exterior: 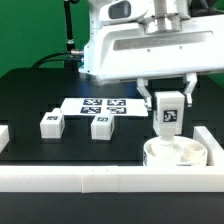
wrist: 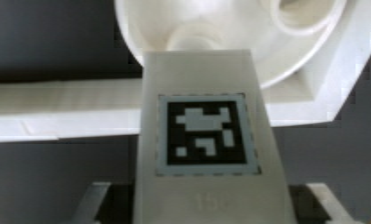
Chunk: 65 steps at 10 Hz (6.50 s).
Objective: Assemble stool
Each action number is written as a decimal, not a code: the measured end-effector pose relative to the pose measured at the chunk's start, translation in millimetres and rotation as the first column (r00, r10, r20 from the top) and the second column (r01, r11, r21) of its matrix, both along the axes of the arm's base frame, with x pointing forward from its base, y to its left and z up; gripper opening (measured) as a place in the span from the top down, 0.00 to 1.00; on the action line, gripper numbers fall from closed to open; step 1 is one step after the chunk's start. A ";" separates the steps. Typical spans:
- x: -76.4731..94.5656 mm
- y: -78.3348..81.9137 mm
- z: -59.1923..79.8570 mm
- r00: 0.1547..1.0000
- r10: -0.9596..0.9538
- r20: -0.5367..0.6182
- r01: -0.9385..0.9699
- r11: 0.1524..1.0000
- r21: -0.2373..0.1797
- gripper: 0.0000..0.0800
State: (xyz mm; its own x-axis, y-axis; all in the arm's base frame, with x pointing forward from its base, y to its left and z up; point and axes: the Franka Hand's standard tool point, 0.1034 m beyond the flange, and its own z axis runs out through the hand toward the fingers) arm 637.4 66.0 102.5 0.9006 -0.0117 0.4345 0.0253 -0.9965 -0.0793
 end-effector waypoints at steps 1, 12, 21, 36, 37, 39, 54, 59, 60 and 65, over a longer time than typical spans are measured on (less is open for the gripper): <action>5.9 2.0 -2.6 1.000 0.003 0.003 -0.003 1.000 0.001 0.58; -3.9 -2.9 -7.8 1.000 0.005 0.003 -0.005 1.000 -0.007 0.58; -8.4 -2.7 -1.8 1.000 0.006 0.010 -0.006 1.000 -0.009 0.58; -12.4 -2.8 -23.2 1.000 0.021 0.023 -0.020 1.000 -0.021 0.22; -11.4 -4.4 -18.1 1.000 0.020 0.020 -0.020 1.000 -0.021 0.20; -9.2 -7.0 -8.9 1.000 0.023 0.015 -0.022 0.999 -0.022 0.19; -13.5 -2.7 -20.5 0.839 0.086 -0.537 -0.072 0.996 0.046 0.19; -12.0 -5.7 -21.7 0.842 0.104 -0.529 -0.093 0.995 0.048 0.58; -12.0 -5.5 -21.7 0.842 0.093 -0.531 -0.080 0.996 0.047 0.58; -16.9 3.5 -23.6 0.764 -0.320 -0.560 0.395 0.919 0.015 0.58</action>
Offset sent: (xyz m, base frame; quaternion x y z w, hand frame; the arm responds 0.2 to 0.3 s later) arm -0.0061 -0.0041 -0.0049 -0.0024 -0.0011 0.0046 1.0000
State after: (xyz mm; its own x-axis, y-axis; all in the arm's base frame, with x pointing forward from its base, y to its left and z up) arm 620.5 69.5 79.0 0.9052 -0.3996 -0.1446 -0.4146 -0.9051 -0.0946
